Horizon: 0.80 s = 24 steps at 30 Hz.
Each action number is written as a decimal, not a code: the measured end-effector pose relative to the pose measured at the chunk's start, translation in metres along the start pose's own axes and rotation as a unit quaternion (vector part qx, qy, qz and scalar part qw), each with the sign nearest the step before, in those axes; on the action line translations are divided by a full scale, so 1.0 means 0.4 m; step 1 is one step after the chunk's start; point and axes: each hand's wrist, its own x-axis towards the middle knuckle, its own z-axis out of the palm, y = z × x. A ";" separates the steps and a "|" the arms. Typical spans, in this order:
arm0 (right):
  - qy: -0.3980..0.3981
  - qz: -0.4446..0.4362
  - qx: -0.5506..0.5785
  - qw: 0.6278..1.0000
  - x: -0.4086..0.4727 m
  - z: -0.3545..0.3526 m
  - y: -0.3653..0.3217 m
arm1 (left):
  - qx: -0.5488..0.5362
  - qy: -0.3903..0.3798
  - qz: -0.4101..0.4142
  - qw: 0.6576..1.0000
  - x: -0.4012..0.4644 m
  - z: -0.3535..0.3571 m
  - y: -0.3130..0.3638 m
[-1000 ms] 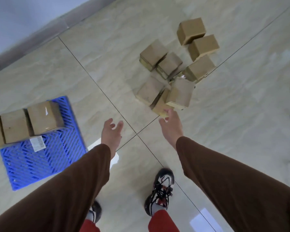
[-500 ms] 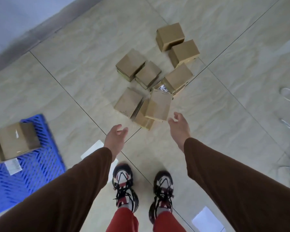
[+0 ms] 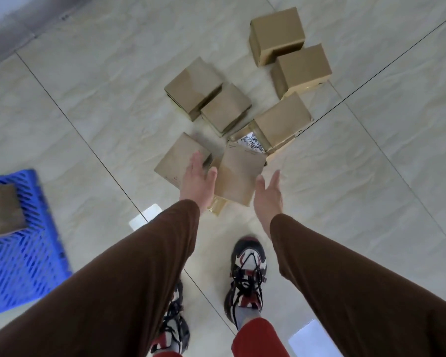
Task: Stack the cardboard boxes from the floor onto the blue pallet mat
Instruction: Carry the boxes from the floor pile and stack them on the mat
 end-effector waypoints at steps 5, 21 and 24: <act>-0.048 0.033 0.065 0.996 0.015 0.038 -0.033 | -0.115 -0.078 -0.100 0.985 0.030 0.089 0.011; -0.118 -0.114 0.078 0.983 -0.430 0.299 -0.207 | -0.273 -0.008 -0.029 0.962 -0.284 -0.375 -0.157; -0.122 -0.155 0.069 0.978 -0.564 0.430 -0.209 | -0.284 0.005 -0.017 0.959 -0.388 -0.525 -0.263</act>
